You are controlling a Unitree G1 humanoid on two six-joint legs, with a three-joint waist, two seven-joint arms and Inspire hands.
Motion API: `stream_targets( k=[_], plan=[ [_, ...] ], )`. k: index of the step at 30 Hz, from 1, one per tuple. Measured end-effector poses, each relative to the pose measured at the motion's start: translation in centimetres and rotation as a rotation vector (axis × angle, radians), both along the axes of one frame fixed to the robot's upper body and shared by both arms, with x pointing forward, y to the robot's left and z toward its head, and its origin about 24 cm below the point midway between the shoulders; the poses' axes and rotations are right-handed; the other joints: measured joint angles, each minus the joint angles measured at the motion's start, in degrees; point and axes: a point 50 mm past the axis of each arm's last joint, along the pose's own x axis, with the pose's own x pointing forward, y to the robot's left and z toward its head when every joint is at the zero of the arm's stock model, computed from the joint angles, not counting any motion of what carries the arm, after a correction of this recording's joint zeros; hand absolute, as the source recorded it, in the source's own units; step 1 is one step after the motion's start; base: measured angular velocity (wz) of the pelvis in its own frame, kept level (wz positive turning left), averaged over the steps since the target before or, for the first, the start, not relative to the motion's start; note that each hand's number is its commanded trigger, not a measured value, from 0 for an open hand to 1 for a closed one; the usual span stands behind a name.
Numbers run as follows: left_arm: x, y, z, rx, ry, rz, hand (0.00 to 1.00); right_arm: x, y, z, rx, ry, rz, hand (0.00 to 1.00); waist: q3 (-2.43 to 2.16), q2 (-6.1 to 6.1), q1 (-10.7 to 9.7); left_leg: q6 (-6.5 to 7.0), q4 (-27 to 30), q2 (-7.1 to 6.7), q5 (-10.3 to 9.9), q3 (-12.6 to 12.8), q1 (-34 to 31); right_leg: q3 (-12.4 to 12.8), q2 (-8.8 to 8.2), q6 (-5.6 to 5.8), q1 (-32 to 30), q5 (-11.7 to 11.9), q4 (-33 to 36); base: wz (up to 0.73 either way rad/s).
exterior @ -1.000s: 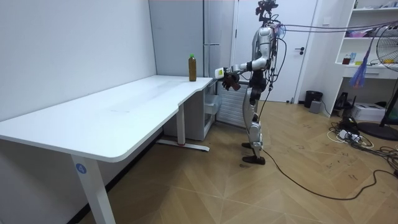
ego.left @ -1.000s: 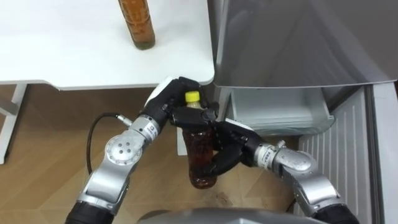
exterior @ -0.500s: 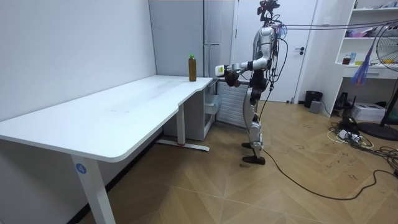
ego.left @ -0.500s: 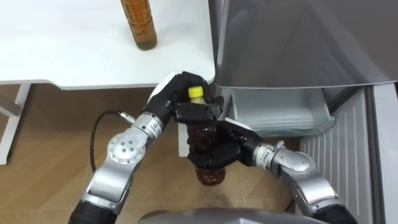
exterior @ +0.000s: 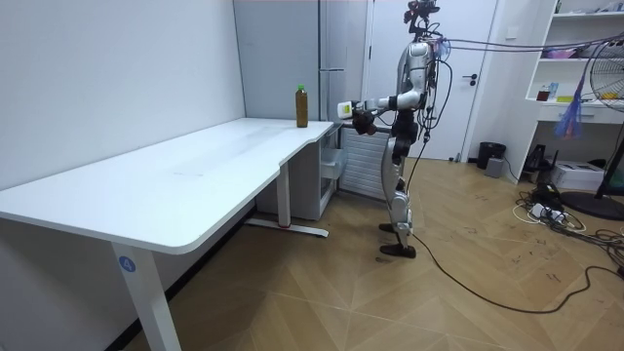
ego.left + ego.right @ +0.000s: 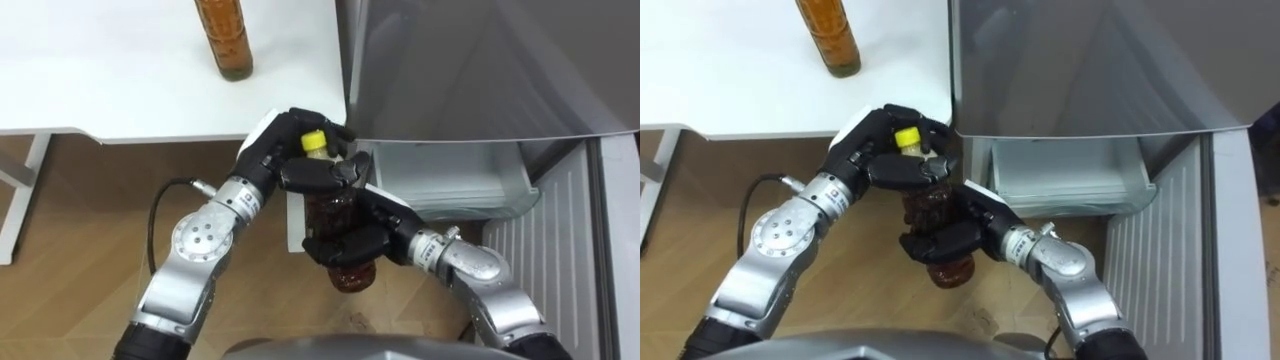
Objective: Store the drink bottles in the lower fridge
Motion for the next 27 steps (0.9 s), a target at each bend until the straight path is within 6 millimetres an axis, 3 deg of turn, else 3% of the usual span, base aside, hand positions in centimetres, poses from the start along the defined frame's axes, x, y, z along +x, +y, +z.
stream_targets(
  k=[9,18,27],
  plan=[
    [0.2,-0.1,0.8,-0.007,-0.035,0.000,0.00,0.2,0.1,0.3,0.019,-0.029,-0.010,1.00,0.10,0.14,-0.03,0.00,0.08,0.03,0.00,-0.30,0.09,0.00,0.00,0.00,0.05,0.00,-0.04,0.00],
    [0.2,0.1,0.9,-0.001,-0.042,0.000,0.00,0.3,-0.1,0.4,0.025,-0.030,-0.009,1.00,0.69,1.10,-0.02,0.00,0.00,-0.01,0.00,-0.54,-0.11,0.08,0.02,0.00,0.03,0.00,-0.15,0.00],
    [0.4,0.3,3.9,0.028,-0.173,-0.032,0.00,0.9,0.3,1.4,0.116,-0.112,-0.028,1.00,0.62,0.99,-0.08,-0.01,0.06,0.00,0.00,-1.24,0.25,-0.28,0.06,-0.08,0.72,0.05,-1.05,0.02]
  ],
)
